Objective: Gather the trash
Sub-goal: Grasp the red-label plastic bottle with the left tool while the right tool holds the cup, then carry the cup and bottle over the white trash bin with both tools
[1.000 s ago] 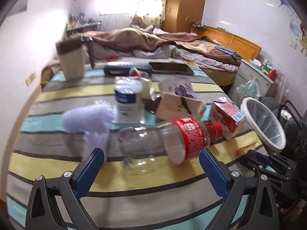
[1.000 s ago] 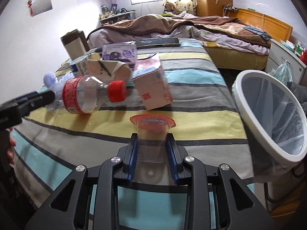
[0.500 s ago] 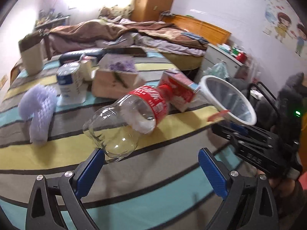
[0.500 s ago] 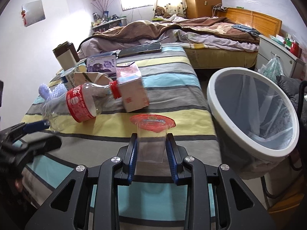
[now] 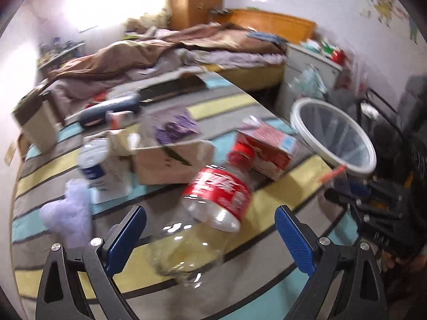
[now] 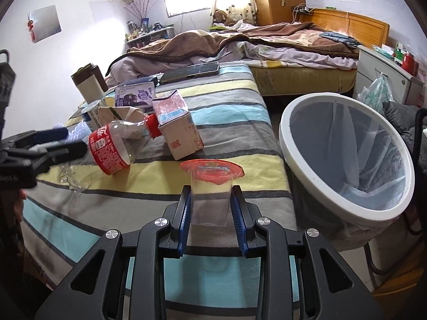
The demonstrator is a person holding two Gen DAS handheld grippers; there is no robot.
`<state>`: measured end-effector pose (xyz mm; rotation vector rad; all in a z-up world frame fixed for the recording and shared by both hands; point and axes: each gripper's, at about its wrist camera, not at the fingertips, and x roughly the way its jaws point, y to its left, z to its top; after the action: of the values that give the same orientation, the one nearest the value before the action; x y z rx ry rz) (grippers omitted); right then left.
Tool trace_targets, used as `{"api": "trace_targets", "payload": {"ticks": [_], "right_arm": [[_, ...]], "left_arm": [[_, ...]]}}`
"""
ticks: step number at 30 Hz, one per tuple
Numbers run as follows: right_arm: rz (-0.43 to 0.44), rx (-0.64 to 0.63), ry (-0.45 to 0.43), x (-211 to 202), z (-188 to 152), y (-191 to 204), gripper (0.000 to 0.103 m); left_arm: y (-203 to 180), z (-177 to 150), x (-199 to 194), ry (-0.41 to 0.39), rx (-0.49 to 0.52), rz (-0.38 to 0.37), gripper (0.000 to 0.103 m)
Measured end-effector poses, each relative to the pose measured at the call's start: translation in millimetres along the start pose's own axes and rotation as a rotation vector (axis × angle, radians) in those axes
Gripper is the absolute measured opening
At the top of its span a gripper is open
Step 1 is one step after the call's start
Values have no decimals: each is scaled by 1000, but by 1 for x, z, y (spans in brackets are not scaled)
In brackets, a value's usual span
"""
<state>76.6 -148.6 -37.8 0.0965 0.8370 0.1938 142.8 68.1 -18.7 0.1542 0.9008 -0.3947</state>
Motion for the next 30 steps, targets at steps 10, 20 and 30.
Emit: {"api": "trace_targets", "payload": {"ticks": [10, 20, 30], "right_arm": [[8, 3, 10, 5, 1, -4, 31], [14, 3, 10, 7, 3, -7, 31], [43, -9, -5, 2, 3, -9, 31]], "left_arm": [[1, -1, 37, 92, -54, -8, 86], [0, 1, 37, 74, -113, -13, 75], [2, -25, 10, 11, -216, 26, 69]]}}
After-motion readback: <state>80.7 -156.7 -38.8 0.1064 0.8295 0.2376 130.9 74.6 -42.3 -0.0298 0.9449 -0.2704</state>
